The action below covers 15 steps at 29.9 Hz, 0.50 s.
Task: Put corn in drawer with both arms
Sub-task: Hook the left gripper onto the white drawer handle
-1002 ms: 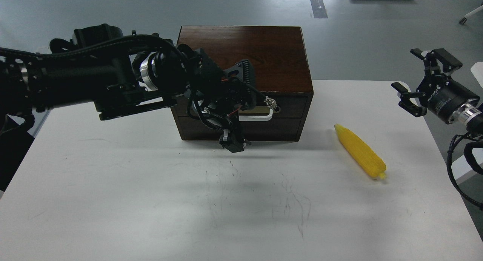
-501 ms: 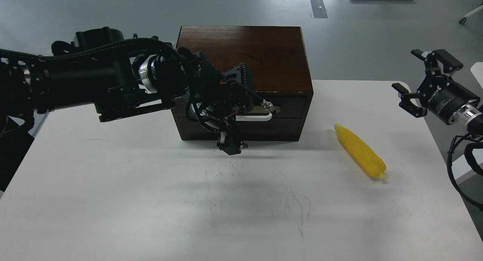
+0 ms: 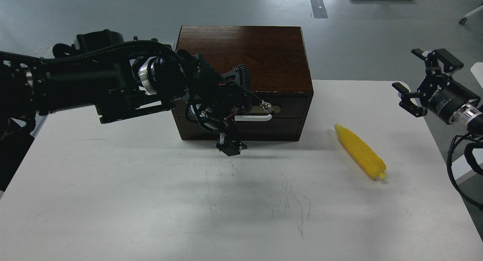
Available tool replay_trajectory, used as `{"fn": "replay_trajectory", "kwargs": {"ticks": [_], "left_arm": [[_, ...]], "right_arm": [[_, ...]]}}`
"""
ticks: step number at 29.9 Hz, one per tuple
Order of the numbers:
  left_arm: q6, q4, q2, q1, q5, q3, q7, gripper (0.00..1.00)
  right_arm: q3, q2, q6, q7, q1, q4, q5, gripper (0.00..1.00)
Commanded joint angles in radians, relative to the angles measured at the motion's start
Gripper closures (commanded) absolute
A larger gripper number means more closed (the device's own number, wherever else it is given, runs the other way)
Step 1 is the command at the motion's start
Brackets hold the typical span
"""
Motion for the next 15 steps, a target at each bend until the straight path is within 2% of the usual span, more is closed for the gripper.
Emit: {"fn": "replay_trajectory", "kwargs": {"ticks": [1, 15], "left_arm": [[0.000, -0.006, 0.000, 0.001, 0.001, -0.001, 0.000, 0.02], [0.000, -0.028, -0.012, 0.002, -0.001, 0.001, 0.000, 0.02]], "right_arm": [[0.000, 0.000, 0.000, 0.000, 0.000, 0.000, 0.000, 0.00], [0.005, 0.000, 0.000, 0.000, 0.000, -0.002, 0.000, 0.00]]}}
